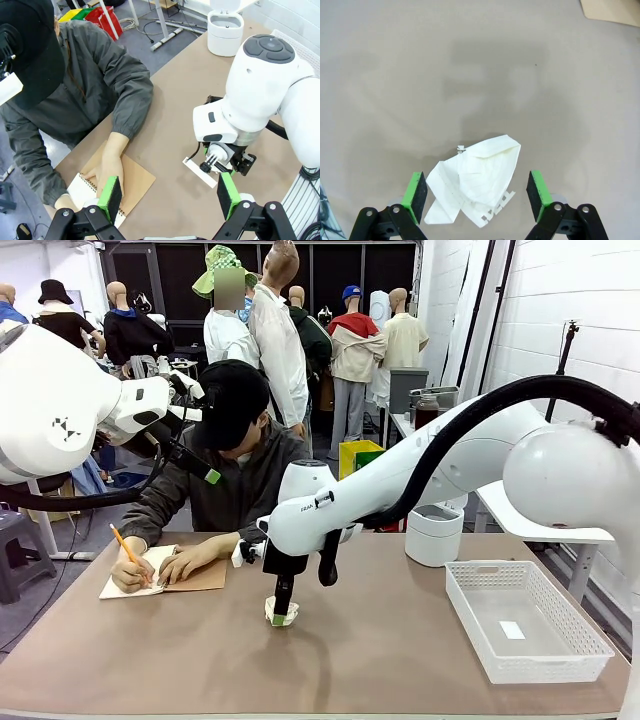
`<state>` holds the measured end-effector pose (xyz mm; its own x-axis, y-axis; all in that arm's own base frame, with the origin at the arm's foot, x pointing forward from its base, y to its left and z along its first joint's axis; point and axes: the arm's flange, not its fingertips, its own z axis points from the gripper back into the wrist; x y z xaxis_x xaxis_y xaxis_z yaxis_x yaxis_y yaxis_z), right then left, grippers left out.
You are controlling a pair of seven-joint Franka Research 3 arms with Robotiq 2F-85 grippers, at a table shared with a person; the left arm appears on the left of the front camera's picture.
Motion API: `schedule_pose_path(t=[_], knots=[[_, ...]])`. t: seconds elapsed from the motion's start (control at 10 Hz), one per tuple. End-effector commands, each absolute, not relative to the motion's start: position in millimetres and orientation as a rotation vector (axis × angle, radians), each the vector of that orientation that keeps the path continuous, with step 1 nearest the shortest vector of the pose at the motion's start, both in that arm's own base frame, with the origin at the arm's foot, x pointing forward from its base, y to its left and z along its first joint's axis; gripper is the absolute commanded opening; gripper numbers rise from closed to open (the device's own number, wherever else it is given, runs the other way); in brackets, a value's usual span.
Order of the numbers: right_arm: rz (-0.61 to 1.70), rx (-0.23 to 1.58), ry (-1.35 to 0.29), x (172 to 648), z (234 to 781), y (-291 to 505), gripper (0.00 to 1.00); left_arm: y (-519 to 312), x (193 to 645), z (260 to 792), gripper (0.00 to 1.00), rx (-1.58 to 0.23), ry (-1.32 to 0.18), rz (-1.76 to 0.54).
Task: Sort the paper based on its condition.
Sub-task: If a person hands you a paper, place it in the Organizing basket , and if it's crumpled, put it in the Trash can.
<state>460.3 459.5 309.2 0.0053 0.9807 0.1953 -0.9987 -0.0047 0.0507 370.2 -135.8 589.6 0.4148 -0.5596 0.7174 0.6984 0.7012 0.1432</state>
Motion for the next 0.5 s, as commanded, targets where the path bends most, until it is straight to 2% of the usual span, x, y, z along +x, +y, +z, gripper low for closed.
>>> schedule_pose_path(t=[0.0,0.4], knots=[[1.568,0.177,-0.080,463.6,307.7,471.6,1.00,-135.3,369.9,589.6,1.00,-0.188,-0.821,-0.780],[1.563,0.168,-0.035,466.1,303.5,477.0,1.00,-135.3,369.9,589.6,1.00,-0.188,-0.821,-0.780]])
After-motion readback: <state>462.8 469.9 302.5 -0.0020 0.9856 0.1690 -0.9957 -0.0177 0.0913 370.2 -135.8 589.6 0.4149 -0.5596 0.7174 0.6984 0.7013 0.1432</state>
